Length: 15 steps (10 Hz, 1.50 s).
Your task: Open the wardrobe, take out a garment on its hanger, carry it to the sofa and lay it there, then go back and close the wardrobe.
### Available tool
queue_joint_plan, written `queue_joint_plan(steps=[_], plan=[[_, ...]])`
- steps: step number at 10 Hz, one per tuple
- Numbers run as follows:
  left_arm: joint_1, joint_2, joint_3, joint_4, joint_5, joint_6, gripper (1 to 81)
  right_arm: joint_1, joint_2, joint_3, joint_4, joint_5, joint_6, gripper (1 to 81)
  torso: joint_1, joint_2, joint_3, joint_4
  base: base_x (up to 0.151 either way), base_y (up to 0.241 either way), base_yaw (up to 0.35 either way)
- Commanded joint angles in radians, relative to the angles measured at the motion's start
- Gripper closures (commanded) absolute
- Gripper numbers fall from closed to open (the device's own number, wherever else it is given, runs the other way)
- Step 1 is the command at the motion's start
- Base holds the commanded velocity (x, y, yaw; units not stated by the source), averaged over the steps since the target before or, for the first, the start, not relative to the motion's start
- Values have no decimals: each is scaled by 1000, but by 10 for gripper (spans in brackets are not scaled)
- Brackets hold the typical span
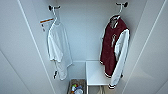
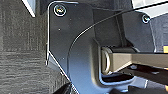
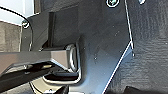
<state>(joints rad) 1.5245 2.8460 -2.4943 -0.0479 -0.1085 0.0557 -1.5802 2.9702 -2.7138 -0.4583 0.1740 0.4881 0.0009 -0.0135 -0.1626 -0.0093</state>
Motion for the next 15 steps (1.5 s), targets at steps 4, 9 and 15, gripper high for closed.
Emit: queue_joint_plan(steps=[4, 9, 15], plan=[[-20, 1, -6, 20, 62, 9, 10, 22, 23, -30, -10, -70, -3, 10, 0, 0, 0, 0, 93, 0, 0], [-20, 46, -74, 37, 66, 9, 10, 25, 35, -29, -10, -70, -2, 10, 0, 0, 0, 0, 101, 0, 0], [-20, 46, -74, 37, 66, 9, 10, 24, 40, -30, -10, -70, -2, 10, 0, 0, 0, 0, 101, 0, 0]])
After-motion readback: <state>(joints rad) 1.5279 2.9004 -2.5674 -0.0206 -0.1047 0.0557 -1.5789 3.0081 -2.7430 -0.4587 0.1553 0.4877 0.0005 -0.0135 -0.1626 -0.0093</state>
